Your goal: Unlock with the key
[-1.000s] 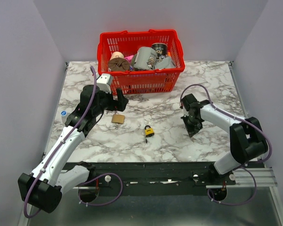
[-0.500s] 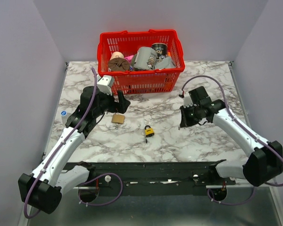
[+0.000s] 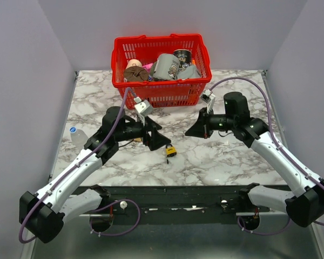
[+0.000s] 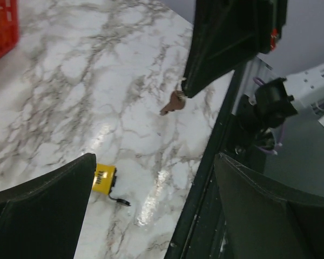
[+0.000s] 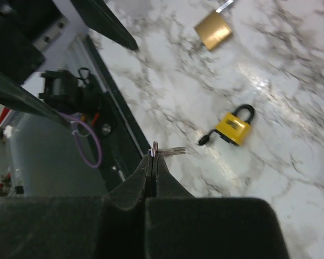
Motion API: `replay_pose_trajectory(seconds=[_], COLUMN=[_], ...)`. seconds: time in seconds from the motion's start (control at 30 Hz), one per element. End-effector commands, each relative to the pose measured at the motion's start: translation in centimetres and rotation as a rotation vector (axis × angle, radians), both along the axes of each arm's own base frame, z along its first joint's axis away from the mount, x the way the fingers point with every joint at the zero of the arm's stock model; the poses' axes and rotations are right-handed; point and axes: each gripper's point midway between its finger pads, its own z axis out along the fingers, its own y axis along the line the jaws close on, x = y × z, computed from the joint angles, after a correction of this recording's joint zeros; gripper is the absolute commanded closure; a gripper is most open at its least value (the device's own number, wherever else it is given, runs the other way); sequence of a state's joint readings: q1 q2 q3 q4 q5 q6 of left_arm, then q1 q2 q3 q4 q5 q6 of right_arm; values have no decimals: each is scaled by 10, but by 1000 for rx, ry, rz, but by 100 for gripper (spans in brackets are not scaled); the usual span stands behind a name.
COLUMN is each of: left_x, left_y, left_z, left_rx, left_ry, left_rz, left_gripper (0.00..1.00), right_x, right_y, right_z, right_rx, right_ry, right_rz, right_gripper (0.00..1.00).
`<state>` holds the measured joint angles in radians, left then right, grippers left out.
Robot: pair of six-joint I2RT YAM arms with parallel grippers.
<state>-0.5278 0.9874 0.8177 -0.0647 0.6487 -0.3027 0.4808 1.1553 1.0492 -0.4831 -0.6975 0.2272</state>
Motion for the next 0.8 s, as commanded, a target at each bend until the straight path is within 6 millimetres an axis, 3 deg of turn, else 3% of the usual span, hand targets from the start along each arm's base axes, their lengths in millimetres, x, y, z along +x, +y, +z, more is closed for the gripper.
replay_pose_trajectory(seconds=[0.0, 0.23, 0.6, 0.77], left_x=[-38, -30, -33, -34], left_y=[-21, -25, -38, -42], left_z=[17, 16, 15, 15], left_rx=[-63, -79, -107, -120], left_ry=[-104, -95, -55, -27], left_rz=[-218, -189, -237, -260], left_gripper=[1, 1, 2, 13], right_x=[-20, -33, -35, -34], right_y=[27, 38, 46, 47], right_z=[47, 71, 71, 65], right_rx=[215, 339, 368, 367], right_ry=[-41, -68, -40, -22], right_rz=[159, 244, 277, 274], right_gripper=[99, 99, 99, 99])
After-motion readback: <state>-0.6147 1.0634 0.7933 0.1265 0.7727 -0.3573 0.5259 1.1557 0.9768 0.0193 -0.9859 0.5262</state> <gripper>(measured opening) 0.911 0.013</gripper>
